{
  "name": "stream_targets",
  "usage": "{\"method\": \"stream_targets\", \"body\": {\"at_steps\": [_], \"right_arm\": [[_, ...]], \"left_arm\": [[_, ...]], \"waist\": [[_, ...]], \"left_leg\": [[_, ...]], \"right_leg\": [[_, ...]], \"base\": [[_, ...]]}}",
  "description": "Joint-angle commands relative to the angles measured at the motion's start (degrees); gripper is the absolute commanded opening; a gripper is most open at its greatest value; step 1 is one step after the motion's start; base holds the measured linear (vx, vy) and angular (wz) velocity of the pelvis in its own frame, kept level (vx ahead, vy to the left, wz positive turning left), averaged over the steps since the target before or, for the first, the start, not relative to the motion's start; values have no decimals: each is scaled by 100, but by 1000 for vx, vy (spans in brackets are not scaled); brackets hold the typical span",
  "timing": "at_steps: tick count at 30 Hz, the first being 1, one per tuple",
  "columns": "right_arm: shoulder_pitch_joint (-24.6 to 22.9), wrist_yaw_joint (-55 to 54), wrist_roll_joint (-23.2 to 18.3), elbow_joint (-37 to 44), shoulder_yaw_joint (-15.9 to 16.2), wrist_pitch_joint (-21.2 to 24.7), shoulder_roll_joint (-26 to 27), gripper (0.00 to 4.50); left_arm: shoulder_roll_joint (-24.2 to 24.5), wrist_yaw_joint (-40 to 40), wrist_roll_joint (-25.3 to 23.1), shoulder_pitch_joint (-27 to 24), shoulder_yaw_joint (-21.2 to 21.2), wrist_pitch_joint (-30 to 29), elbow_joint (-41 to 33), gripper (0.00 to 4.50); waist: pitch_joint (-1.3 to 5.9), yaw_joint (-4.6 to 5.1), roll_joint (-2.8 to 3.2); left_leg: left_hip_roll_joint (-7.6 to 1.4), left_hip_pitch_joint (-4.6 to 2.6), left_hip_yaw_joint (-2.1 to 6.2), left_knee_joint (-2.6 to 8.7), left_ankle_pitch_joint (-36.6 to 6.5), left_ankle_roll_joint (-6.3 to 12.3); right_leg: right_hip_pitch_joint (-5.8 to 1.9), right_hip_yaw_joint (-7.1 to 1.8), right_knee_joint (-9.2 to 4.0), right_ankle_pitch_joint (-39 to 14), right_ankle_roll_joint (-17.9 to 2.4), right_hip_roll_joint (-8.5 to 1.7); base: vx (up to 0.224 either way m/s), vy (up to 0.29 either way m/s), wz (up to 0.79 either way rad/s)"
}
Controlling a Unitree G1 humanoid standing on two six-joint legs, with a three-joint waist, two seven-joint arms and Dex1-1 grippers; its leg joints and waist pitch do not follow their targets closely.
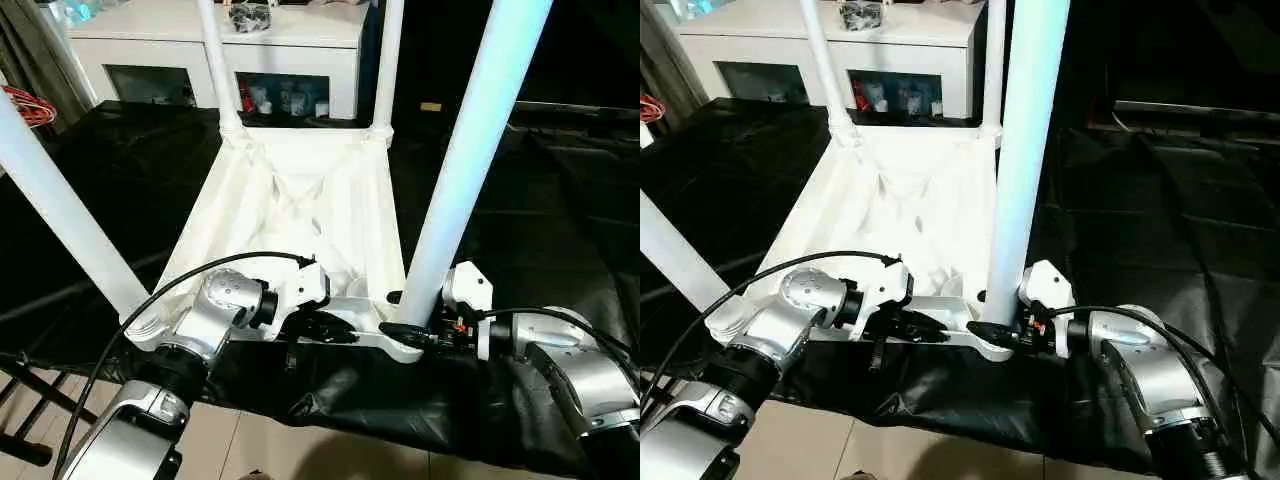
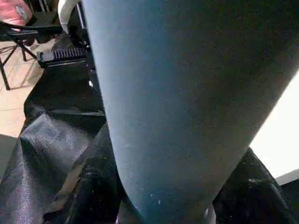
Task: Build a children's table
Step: Rotate leg to tighten
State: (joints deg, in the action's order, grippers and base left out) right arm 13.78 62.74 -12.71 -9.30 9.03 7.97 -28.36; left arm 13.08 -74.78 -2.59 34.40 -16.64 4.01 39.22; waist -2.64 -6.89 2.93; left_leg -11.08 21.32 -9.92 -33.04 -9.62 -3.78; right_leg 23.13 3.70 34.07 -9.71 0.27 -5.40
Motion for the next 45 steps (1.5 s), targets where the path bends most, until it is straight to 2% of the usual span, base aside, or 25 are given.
{"method": "stream_targets", "body": {"at_steps": [1,7,8,10,13,16,19,26,32,45], "right_arm": [[-148,186,95,90,408,74,69,200],[-129,11,110,14,340,68,159,200],[-125,14,98,12,335,84,161,235],[-88,109,-34,14,309,355,132,270],[-94,112,18,-5,311,344,69,289],[-76,-72,217,-93,254,105,5,317],[-56,-158,338,-185,233,-78,-21,317],[-31,-129,284,-188,180,46,-54,317],[-19,-136,282,-249,163,20,-35,266],[-41,-372,351,-342,176,-100,132,256]], "left_arm": [[-130,187,234,111,124,169,-108,0],[-127,205,229,113,127,183,-82,0],[-128,206,229,114,127,184,-80,0],[-134,224,222,129,131,202,-51,0],[-135,227,219,139,132,209,-36,0],[-142,225,221,158,135,211,-8,0],[-144,223,221,172,134,214,7,0],[-130,203,232,181,130,216,19,0],[-119,195,239,176,122,220,22,0],[-137,439,199,96,163,172,-66,0]], "waist": [[367,13,-151],[366,15,-143],[366,19,-146],[360,26,-146],[358,30,-138],[360,34,-134],[358,52,-146],[363,46,-142],[364,46,-134],[358,59,-149]], "left_leg": [[-177,-26,11,347,-1267,466],[-175,-27,10,345,-1267,461],[-171,-24,10,346,-1276,458],[-169,-32,12,351,-1336,441],[-177,-34,17,357,-1407,407],[-179,-36,20,359,-1407,384],[-166,-27,17,355,-1402,376],[-172,-31,14,348,-1370,434],[-175,-36,14,349,-1374,434],[-171,-27,17,353,-1389,425]], "right_leg": [[-283,-199,-425,-1603,-1140,-281],[-283,-199,-424,-1580,-1152,-282],[-286,-197,-426,-1599,-1146,-281],[-288,-194,-438,-1707,-1123,-274],[-283,-197,-446,-1801,-1097,-282],[-276,-202,-443,-1755,-1100,-286],[-283,-201,-447,-1767,-1092,-284],[-287,-198,-437,-1682,-1127,-277],[-284,-197,-434,-1658,-1149,-274],[-282,-196,-435,-1723,-1129,-280]], "base": [[0,0,0],[0,0,0],[0,0,0],[0,0,0],[0,0,0],[0,0,0],[0,0,0],[0,0,0],[0,0,0],[0,0,0]]}}
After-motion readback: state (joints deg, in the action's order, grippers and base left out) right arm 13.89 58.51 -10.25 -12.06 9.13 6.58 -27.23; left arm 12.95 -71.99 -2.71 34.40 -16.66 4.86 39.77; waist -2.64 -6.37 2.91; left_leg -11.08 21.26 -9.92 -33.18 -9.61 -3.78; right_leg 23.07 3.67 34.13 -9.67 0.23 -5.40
